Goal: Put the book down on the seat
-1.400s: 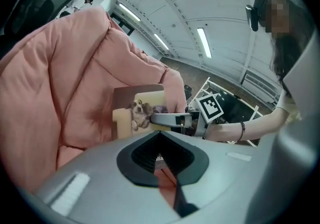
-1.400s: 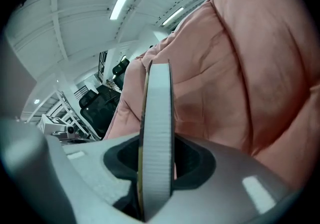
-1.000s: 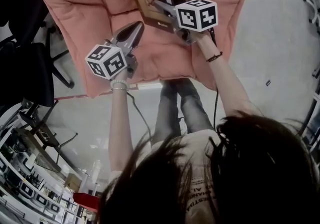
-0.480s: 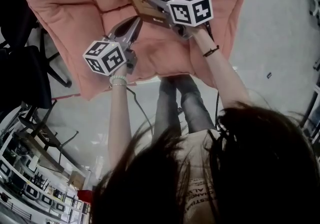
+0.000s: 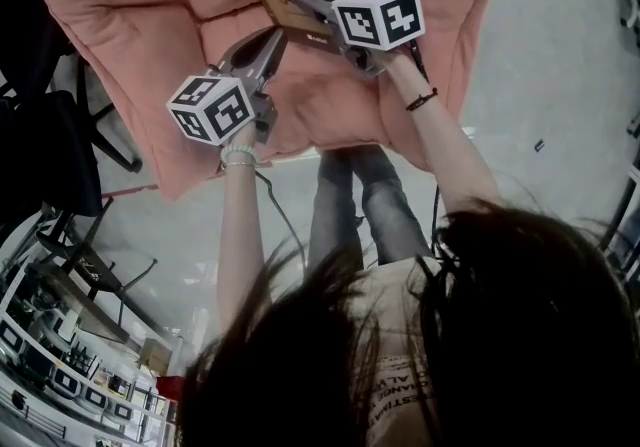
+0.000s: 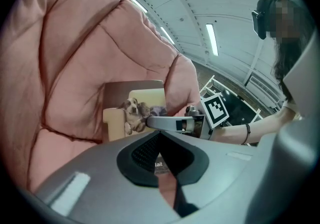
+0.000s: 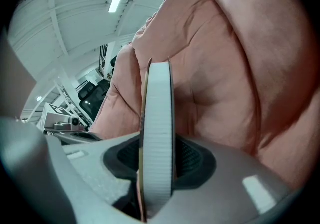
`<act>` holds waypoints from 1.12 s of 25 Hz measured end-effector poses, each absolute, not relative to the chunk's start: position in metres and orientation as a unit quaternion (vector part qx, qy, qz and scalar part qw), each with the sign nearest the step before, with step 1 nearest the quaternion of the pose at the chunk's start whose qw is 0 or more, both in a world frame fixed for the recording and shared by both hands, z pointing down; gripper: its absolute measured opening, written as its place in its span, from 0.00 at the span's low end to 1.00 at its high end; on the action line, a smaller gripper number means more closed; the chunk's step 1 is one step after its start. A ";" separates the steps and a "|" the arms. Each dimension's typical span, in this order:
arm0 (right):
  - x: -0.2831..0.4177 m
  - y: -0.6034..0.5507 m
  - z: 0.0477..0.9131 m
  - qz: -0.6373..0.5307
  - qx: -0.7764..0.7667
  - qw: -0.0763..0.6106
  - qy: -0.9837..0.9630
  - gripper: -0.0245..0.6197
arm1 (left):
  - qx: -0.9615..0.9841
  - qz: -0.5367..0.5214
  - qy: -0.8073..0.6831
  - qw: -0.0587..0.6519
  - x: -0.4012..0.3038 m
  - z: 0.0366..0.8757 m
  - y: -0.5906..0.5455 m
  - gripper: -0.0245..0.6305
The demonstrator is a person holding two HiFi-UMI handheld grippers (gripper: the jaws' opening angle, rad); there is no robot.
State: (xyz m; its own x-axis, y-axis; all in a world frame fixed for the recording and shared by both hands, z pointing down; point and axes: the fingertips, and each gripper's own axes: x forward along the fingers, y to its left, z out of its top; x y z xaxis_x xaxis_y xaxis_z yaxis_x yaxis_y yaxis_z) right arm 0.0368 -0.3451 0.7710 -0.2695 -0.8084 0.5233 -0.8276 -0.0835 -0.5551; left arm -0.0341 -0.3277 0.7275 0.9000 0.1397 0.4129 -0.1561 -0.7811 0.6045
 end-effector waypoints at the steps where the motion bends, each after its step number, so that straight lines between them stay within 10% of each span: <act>1: 0.037 -0.345 0.770 0.421 0.605 0.013 -0.675 0.27 | 0.916 0.224 -0.004 0.332 -0.034 0.727 -0.327 0.02; 28: 0.068 -0.332 0.774 0.430 0.717 0.063 -0.545 0.40 | 0.912 0.221 -0.001 0.345 -0.036 0.712 -0.333 0.02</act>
